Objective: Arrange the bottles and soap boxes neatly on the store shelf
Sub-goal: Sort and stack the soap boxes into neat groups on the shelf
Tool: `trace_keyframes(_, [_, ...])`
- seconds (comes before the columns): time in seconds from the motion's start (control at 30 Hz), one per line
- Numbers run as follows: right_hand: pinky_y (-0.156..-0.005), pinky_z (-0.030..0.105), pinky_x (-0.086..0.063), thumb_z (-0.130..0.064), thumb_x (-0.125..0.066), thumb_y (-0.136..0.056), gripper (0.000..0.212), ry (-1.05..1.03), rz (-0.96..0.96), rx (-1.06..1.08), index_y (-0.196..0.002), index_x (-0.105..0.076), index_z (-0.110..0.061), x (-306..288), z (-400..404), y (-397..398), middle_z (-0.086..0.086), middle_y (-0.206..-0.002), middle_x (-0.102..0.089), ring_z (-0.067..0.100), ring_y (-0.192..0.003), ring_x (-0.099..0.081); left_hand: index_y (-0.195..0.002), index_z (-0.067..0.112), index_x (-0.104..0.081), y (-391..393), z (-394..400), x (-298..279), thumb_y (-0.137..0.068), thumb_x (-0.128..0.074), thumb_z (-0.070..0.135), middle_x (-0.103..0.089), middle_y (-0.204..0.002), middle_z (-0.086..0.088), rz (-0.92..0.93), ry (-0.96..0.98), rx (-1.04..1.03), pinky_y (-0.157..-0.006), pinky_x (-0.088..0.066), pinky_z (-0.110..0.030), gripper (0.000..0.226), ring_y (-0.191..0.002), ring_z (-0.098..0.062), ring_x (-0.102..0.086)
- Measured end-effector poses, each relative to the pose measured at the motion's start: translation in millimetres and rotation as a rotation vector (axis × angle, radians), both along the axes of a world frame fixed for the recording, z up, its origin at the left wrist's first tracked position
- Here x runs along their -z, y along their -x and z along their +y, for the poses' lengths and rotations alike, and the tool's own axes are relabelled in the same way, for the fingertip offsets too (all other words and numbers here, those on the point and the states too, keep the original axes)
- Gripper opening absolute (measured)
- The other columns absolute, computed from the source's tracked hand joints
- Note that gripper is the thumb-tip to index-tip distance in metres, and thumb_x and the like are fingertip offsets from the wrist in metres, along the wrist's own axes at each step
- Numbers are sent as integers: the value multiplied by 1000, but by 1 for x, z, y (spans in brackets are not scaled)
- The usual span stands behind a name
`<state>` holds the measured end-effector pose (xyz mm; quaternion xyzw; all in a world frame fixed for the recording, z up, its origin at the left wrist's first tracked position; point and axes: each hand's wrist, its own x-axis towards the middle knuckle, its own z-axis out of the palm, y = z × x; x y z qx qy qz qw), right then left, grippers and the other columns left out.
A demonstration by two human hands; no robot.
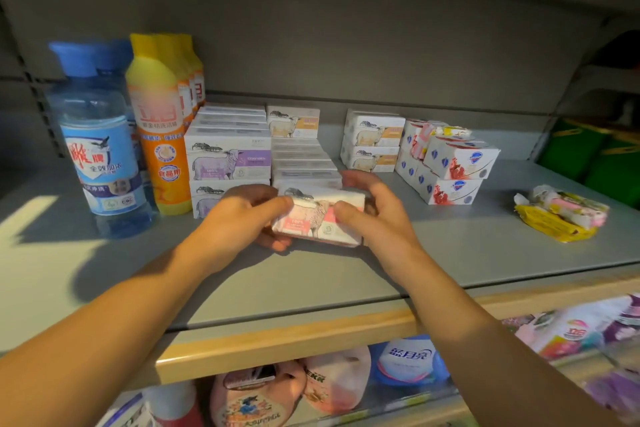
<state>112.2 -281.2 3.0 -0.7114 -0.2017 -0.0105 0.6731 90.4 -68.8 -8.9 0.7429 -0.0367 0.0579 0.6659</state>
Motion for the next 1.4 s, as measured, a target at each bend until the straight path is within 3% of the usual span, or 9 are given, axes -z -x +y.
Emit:
trace_keyframes(0.2, [-71,24,-56,-13,-75,-74,67,13,96,-129,-129,-49,-42,14,-6,-4,-15,-116,-67,7,-103,-67,-100,5,-66,-4,-1,0,-95,-60,18,-73,-80,-22,133,251,-34,-48,-55,-27,16,-56,-26,-67])
trace_keyframes(0.43, [-63,25,-56,-31,-71,-87,30,-32,166,28,-114,-62,-19,20,0,-11,5,-101,-73,16,-75,-72,-99,-2,-68,-3,2,1,-82,-62,53,-65,-70,-23,138,253,38,-44,-51,-28,58,-50,-26,-59])
trace_keyframes(0.6, [-50,26,-51,-73,-54,-67,64,114,158,88,-97,-67,-18,15,3,-8,3,-74,-74,22,-56,-67,-103,7,-71,-1,4,-1,-54,-74,72,-64,-66,-23,135,251,69,-43,-48,-28,82,-47,-25,-58])
trace_keyframes(0.87, [-49,24,-49,-79,-44,-68,70,208,151,103,-95,-69,-19,15,3,-10,9,-57,-67,18,-51,-64,-109,6,-66,-3,5,0,-65,-65,67,-63,-62,-21,141,239,54,-42,-47,-27,76,-44,-24,-56])
trace_keyframes(0.97, [-50,23,-49,-72,-52,-67,61,151,154,88,-95,-69,-20,16,4,-9,5,-66,-71,18,-56,-66,-109,4,-66,-4,4,0,-66,-64,66,-64,-65,-21,145,225,65,-43,-48,-27,75,-48,-24,-57])
trace_keyframes(1.07, [-62,22,-53,-36,-69,-70,35,-18,144,31,-104,-67,-26,19,0,-11,-6,-88,-74,12,-78,-71,-109,1,-64,-2,2,-1,-71,-64,59,-66,-74,-22,146,226,84,-48,-52,-29,69,-55,-26,-61])
trace_keyframes(1.2, [-71,26,-58,2,-70,-78,56,-25,40,-39,-119,-57,-35,23,-4,-10,-4,-101,-74,13,-92,-71,-118,18,-60,3,-2,1,-90,-68,21,-74,-97,-9,16,15,47,-56,-59,-33,29,-66,-28,-68])
trace_keyframes(1.3, [-82,27,-58,6,-70,-78,67,99,-118,50,-124,-53,-39,23,-1,-8,0,-126,-56,12,-103,-64,-125,23,-57,3,-3,0,-86,-71,10,-74,-103,6,-157,-131,-59,-63,-59,-26,43,-87,-12,-72])
trace_keyframes(1.4, [-86,10,-46,-2,-72,-80,63,303,-380,159,-133,-52,-30,24,3,-5,-9,-121,-46,5,-108,-53,-114,27,-63,3,-5,-2,-83,-72,3,-71,-104,20,-314,-181,-39,-73,-54,-12,41,-96,2,-68])
